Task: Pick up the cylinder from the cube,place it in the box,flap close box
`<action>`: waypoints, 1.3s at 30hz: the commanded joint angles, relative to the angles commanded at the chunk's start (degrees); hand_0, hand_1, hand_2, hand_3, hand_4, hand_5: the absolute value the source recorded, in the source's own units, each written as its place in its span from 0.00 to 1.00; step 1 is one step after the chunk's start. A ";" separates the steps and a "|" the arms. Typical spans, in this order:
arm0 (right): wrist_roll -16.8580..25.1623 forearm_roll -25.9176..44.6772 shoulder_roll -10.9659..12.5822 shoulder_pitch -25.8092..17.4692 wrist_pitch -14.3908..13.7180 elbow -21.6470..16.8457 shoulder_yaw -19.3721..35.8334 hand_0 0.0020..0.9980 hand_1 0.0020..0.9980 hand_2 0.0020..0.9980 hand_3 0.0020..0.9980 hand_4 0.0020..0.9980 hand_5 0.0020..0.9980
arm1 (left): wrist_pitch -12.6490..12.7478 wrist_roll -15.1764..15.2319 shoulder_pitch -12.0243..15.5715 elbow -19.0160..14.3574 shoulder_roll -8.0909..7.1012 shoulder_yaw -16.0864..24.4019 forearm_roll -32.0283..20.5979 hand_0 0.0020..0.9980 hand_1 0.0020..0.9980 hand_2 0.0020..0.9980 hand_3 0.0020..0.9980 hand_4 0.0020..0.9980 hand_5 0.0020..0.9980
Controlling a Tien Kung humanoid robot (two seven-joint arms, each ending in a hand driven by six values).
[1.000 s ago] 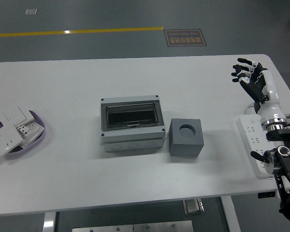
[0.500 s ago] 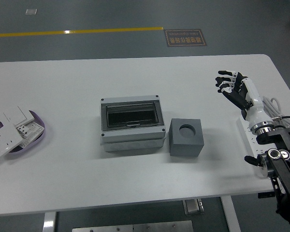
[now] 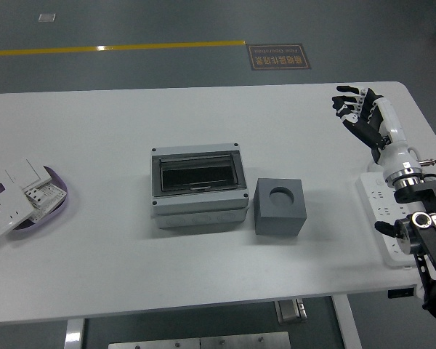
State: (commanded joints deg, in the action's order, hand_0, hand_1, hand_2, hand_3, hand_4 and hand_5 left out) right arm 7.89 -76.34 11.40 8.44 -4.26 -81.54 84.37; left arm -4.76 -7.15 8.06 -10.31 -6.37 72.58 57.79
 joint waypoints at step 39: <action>1.62 2.82 -0.85 -2.99 -1.05 -1.91 2.15 0.60 0.62 0.65 0.67 0.69 0.40 | -0.69 1.99 -2.52 0.00 -0.11 -3.21 -1.06 0.64 0.66 0.58 0.64 0.72 0.31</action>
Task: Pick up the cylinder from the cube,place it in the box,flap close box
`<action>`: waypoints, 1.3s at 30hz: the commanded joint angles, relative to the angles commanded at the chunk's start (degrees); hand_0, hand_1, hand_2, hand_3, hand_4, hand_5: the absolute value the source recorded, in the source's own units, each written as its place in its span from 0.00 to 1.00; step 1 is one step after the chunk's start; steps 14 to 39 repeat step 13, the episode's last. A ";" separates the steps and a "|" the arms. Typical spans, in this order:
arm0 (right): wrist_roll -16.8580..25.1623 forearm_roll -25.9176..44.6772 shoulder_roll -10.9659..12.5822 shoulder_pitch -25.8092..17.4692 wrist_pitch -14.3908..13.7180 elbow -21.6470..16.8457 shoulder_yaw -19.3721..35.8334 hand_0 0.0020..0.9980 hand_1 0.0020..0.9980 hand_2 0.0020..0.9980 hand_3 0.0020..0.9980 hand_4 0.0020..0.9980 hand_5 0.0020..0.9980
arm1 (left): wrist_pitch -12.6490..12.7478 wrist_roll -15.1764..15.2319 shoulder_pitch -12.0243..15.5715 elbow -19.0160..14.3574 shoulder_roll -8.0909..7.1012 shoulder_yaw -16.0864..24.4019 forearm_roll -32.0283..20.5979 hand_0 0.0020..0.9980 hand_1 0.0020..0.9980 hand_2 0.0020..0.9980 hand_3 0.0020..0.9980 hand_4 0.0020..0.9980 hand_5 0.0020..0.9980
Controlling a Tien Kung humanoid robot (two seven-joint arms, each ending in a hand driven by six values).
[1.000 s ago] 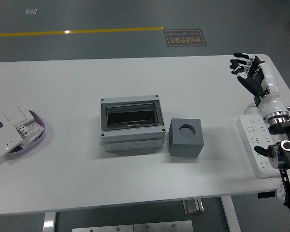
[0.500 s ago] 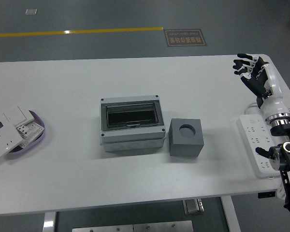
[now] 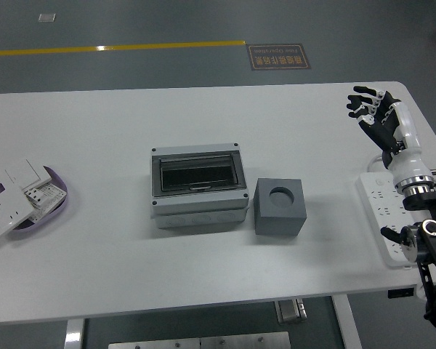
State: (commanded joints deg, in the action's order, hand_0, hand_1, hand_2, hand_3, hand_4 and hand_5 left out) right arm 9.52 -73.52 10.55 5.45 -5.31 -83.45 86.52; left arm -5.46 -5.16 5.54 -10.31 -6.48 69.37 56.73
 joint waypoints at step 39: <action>1.10 1.38 0.02 -0.74 -0.64 -0.53 0.15 0.59 0.62 0.65 0.67 0.68 0.39 | 0.00 -0.16 -0.56 0.00 -0.10 0.87 0.99 0.64 0.66 0.58 0.64 0.72 0.31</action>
